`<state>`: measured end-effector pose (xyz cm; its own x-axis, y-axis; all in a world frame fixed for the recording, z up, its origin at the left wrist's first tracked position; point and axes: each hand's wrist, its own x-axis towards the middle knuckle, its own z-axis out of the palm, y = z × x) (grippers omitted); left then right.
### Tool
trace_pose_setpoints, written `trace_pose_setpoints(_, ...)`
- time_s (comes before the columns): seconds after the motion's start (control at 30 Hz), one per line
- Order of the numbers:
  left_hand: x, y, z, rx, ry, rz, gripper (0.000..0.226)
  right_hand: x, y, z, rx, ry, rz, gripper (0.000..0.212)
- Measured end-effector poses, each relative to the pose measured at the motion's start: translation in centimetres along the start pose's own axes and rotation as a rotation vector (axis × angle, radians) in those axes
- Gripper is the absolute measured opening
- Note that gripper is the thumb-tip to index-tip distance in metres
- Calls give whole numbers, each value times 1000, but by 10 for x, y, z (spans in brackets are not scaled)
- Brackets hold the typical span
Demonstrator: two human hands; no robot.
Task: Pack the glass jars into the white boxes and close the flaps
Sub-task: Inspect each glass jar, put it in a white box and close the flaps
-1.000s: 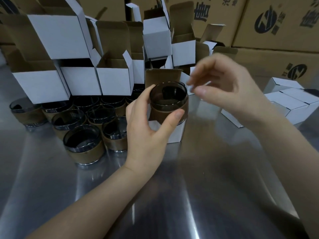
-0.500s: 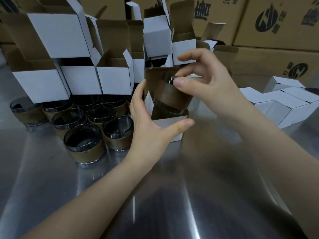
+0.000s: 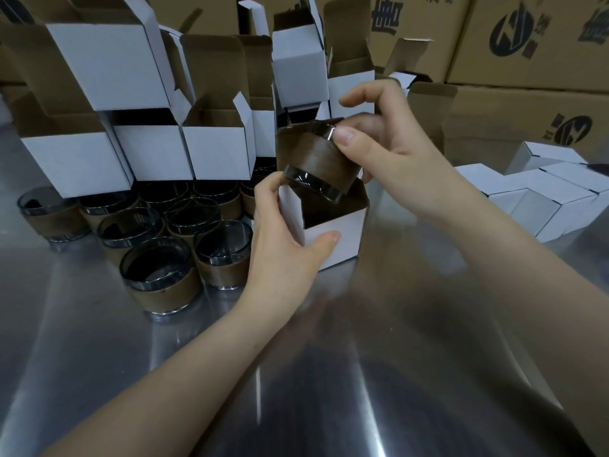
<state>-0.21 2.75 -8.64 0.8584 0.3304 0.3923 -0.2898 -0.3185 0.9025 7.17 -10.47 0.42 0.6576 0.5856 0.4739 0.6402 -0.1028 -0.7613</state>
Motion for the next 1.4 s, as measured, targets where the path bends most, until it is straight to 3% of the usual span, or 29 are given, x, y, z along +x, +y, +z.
trace_pose_setpoints(0.17, 0, 0, 0, 10, 8, -3, 77, -1, -5, -8, -173, -50, 4, 36)
trace_pose_setpoints(0.37, -1, -2, 2, 50, 15, 3, 77, -1, -16, -1, -609, -67, -86, 43)
trace_pose_setpoints(0.6, -3, -3, 2, 80, 44, 27, 77, -3, -13, 13, -858, -114, -134, 43)
trace_pose_setpoints(0.8, -4, -3, 5, 154, 20, 55, 81, 1, -3, 16, -849, -139, -14, 44)
trace_pose_setpoints(1.13, -5, -3, 7, 213, 5, 65, 76, 18, -5, 24, -944, -330, 283, 39)
trace_pose_setpoints(1.27, -6, -1, 6, 195, -7, 53, 72, 16, -8, 23, -909, -353, 264, 33)
trace_pose_setpoints(1.4, -5, -2, 4, 188, -28, 10, 67, 4, -6, 9, -704, -173, 112, 31)
